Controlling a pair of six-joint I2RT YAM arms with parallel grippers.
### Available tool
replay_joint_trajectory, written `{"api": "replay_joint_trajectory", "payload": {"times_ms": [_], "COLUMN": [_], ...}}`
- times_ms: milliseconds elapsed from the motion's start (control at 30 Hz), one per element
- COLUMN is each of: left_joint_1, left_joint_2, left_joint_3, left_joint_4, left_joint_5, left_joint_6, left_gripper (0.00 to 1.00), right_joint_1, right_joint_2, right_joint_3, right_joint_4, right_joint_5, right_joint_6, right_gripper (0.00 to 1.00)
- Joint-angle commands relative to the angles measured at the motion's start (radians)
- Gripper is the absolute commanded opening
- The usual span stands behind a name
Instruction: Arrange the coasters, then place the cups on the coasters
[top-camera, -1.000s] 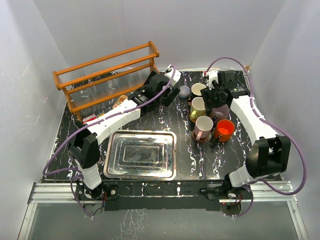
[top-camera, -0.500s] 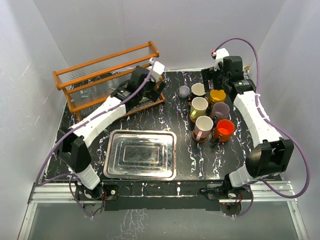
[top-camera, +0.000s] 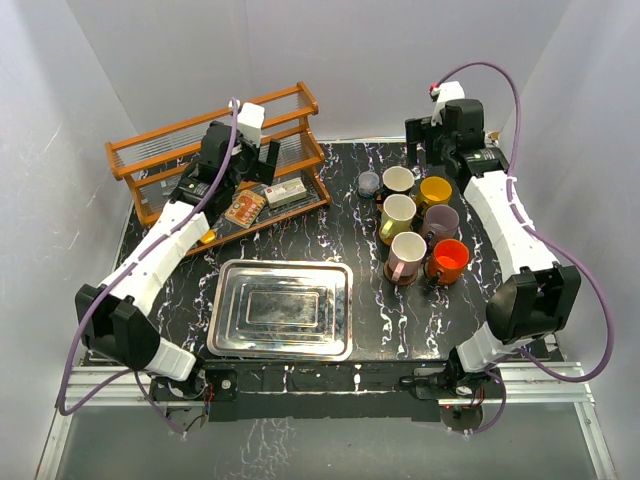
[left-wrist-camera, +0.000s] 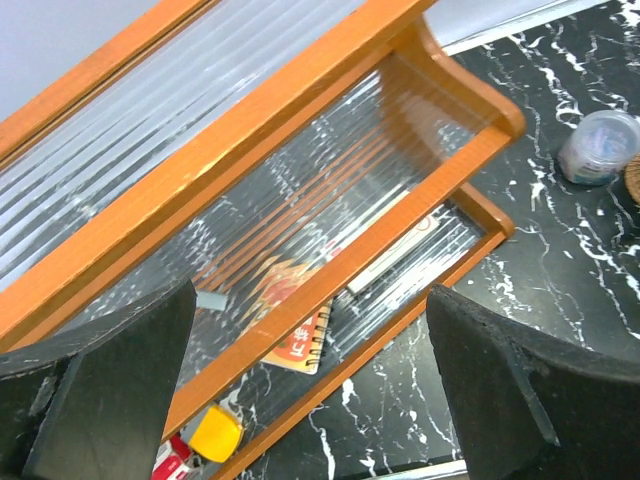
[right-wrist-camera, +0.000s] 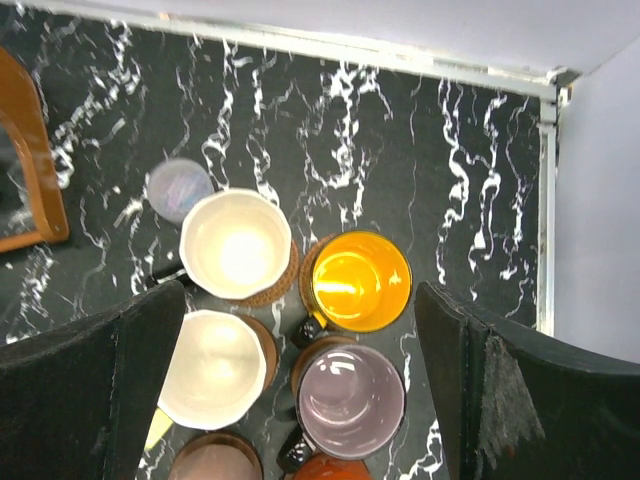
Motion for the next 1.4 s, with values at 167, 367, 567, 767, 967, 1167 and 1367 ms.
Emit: {"api": "replay_joint_trajectory", "payload": {"times_ms": [167,367,567,767,967,1167,1367], "left_joint_1": [0.096,0.111,0.113,0.118,0.118,0.119,0.119], "left_joint_2": [-0.174,-0.261,-0.330,-0.347,-0.304,-0.232,-0.166], "left_joint_3": [-0.056,-0.055,-0.077,-0.117,-0.137,-0.111,-0.097], "left_joint_4": [0.049,-0.015,-0.073,-0.092,-0.063,-0.032,0.018], "left_joint_5": [-0.010,0.009,0.017,0.082,0.119,0.109,0.070], "left_joint_6": [-0.021,-0.005,0.073,0.052,0.039,0.038,0.041], "left_gripper": [0.99,0.99,0.99,0.99,0.99,0.99,0.99], "right_joint_1": [0.002,-0.003,-0.003,-0.002,-0.002,-0.003,-0.002], "right_joint_2": [-0.019,-0.112,-0.201,-0.254,-0.344,-0.368,-0.369], "right_joint_3": [0.105,-0.016,-0.057,-0.059,-0.151,-0.214,-0.247], "right_joint_4": [0.035,0.064,0.031,-0.039,0.048,0.131,0.183], "right_joint_5": [-0.048,-0.048,-0.058,-0.115,-0.106,-0.061,-0.083], "right_joint_6": [0.040,-0.003,-0.037,-0.040,-0.068,-0.101,-0.084], "right_gripper": [0.98,0.98,0.98,0.98,0.98,0.98,0.98]}}
